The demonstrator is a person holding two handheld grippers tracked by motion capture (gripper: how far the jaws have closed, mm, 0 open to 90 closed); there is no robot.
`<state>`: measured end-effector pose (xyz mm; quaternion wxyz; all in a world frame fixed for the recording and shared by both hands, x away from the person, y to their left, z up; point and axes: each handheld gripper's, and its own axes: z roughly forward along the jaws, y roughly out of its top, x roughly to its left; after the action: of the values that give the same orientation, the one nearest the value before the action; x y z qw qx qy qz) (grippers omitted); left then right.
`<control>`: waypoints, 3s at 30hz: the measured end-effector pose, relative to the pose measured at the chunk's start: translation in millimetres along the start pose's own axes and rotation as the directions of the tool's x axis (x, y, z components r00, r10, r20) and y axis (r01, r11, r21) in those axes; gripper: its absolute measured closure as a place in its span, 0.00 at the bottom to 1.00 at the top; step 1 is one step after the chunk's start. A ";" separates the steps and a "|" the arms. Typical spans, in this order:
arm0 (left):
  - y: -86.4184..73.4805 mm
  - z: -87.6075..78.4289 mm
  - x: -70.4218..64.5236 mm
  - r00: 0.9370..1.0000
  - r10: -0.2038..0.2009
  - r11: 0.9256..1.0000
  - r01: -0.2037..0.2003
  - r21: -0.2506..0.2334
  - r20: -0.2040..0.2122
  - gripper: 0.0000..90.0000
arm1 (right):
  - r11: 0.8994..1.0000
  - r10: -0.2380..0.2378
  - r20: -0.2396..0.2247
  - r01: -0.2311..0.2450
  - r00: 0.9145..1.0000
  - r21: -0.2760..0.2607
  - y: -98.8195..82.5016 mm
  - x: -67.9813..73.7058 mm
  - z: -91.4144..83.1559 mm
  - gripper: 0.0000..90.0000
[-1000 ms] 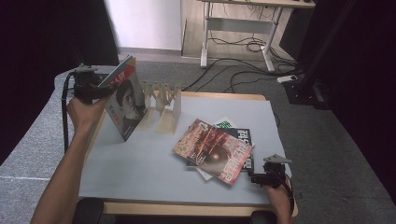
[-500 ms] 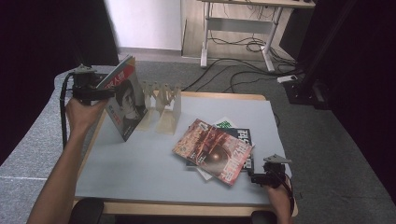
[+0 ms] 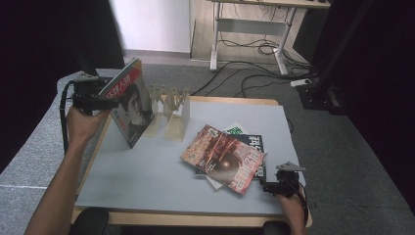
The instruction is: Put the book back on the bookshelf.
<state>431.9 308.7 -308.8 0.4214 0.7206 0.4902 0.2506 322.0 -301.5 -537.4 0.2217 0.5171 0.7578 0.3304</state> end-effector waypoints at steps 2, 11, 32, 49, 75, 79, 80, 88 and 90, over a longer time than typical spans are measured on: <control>-1.7 -2.8 -0.9 1.000 0.007 1.000 -0.007 0.006 0.011 0.12 | 1.000 0.000 0.000 0.000 1.000 0.000 0.0 0.0 0.0 0.05; -9.9 -18.0 -7.9 0.997 0.030 0.999 -0.031 0.010 0.068 0.08 | 1.000 -0.001 0.000 0.001 1.000 0.001 0.0 0.0 -0.2 0.05; -39.5 -31.0 -42.8 0.984 0.123 0.991 -0.128 0.027 0.129 0.02 | 1.000 -0.001 0.000 0.001 1.000 -0.001 -0.3 0.1 -0.1 0.05; -84.1 5.9 -74.1 0.954 0.180 0.980 -0.194 0.037 0.238 0.00 | 1.000 -0.001 0.000 0.001 1.000 -0.002 -0.3 0.0 -0.1 0.05; -154.1 88.5 -118.6 0.900 0.252 0.935 -0.321 0.151 0.355 0.00 | 1.000 -0.002 0.000 0.002 1.000 -0.003 -0.4 -0.1 -0.1 0.05; -163.0 99.1 -124.8 0.891 0.269 0.918 -0.352 0.181 0.366 0.00 | 1.000 -0.002 0.000 0.002 1.000 -0.003 -0.4 -0.1 -0.1 0.05; -165.0 101.5 -126.0 0.890 0.272 0.915 -0.357 0.186 0.367 0.00 | 1.000 -0.003 0.000 0.003 1.000 -0.003 -0.4 -0.1 -0.1 0.05; -178.9 120.0 -132.6 0.880 0.282 0.898 -0.383 0.217 0.382 0.00 | 1.000 -0.003 0.000 0.003 1.000 -0.003 -0.4 0.0 -0.1 0.05; -182.1 123.7 -134.0 0.879 0.285 0.893 -0.388 0.226 0.382 0.00 | 1.000 -0.003 0.000 0.003 1.000 -0.004 -0.5 0.0 -0.1 0.05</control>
<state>384.7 170.9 -521.4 0.3362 0.8824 0.3077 0.1168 321.7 -301.7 -537.7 0.2232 0.5156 0.7580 0.3313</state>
